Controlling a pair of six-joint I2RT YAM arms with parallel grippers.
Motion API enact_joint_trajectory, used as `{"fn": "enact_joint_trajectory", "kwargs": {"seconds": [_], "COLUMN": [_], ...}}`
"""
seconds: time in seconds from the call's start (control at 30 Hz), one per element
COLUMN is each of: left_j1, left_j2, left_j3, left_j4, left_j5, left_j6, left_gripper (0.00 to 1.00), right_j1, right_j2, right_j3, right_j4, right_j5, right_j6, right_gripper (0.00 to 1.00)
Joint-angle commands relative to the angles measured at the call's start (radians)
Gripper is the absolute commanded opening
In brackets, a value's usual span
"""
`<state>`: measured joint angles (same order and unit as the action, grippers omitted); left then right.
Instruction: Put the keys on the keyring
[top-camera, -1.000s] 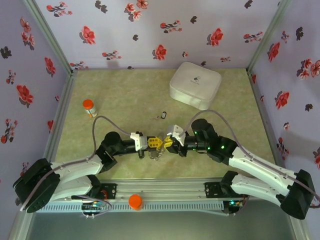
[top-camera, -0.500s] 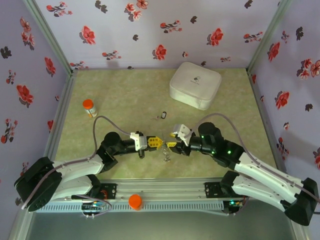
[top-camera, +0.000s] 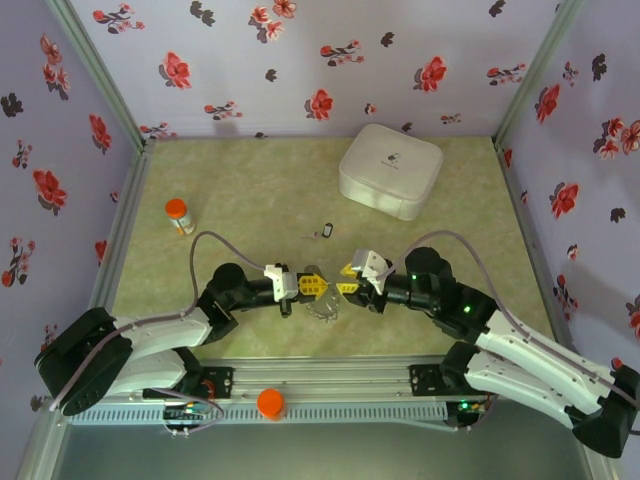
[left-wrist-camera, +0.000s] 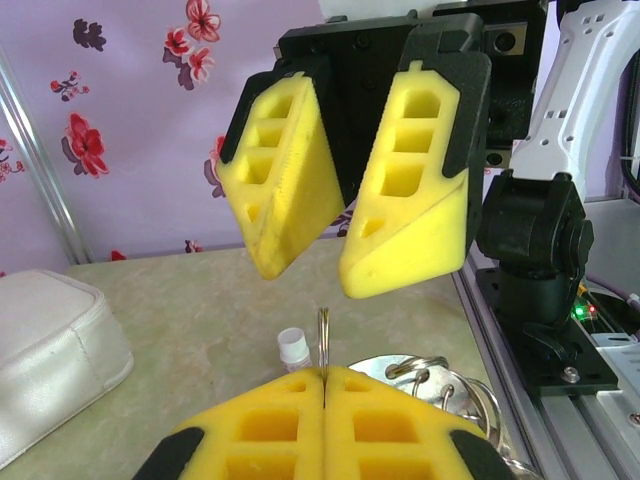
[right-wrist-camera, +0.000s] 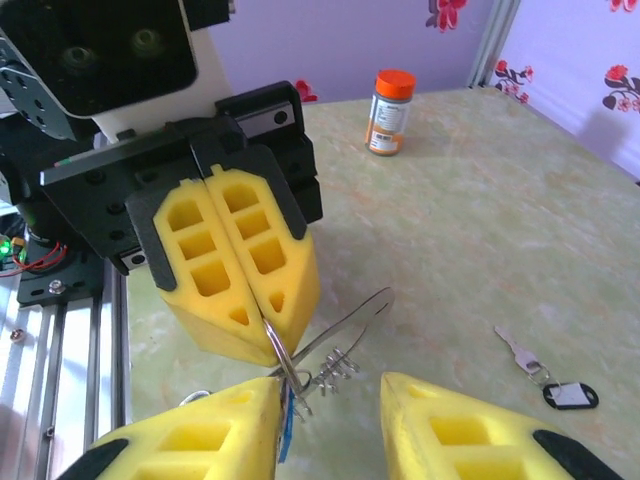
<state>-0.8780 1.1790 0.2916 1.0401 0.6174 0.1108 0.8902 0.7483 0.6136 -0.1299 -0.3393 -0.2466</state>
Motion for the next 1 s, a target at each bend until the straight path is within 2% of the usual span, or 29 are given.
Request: {"fn": "enact_joint_trajectory", "kwargs": {"seconds": [0.0,0.17,0.47,0.5,0.53,0.57,0.67,0.73,0.87,0.93,0.97], "left_j1": [-0.006,-0.006,-0.005,-0.006,-0.006,-0.005,-0.006,-0.006,-0.005,-0.006,-0.006], "left_j2": [-0.004,-0.006,-0.014,-0.019,-0.027,-0.038,-0.08,-0.106,-0.13,-0.134,-0.136], "left_j3": [0.02,0.02,0.019,0.02,0.024,0.03,0.065,0.085,0.114,0.111,0.104], "left_j4": [0.067,0.068,0.053,0.035,0.007,-0.035,-0.21,-0.308,-0.435,-0.438,-0.421], "left_j5": [0.01,0.016,0.005,-0.006,-0.011,-0.014,-0.016,-0.025,-0.039,-0.036,-0.033], "left_j6": [0.017,0.012,0.012,0.017,0.027,0.038,0.102,0.141,0.181,0.178,0.167], "left_gripper": [0.0,0.0,0.0,0.02,0.12,0.16,0.18,0.16,0.0,0.0,0.0], "right_j1": [0.007,0.007,0.007,0.007,0.008,0.008,0.011,0.019,0.04,0.046,0.046], "right_j2": [0.017,0.051,0.111,0.117,0.121,0.124,0.142,0.165,0.197,0.205,0.203], "right_j3": [0.0,0.013,0.069,0.074,0.08,0.085,0.113,0.14,0.184,0.194,0.193], "right_j4": [0.037,0.032,-0.014,-0.023,-0.031,-0.039,-0.09,-0.145,-0.213,-0.214,-0.209], "right_j5": [-0.042,-0.074,-0.123,-0.127,-0.131,-0.132,-0.129,-0.123,-0.1,-0.089,-0.078], "right_j6": [-0.004,-0.012,-0.066,-0.074,-0.078,-0.082,-0.1,-0.121,-0.148,-0.147,-0.138], "right_gripper": [0.3,0.27,0.02,0.0,0.0,0.0,0.0,0.0,0.0,0.0,0.05]}}
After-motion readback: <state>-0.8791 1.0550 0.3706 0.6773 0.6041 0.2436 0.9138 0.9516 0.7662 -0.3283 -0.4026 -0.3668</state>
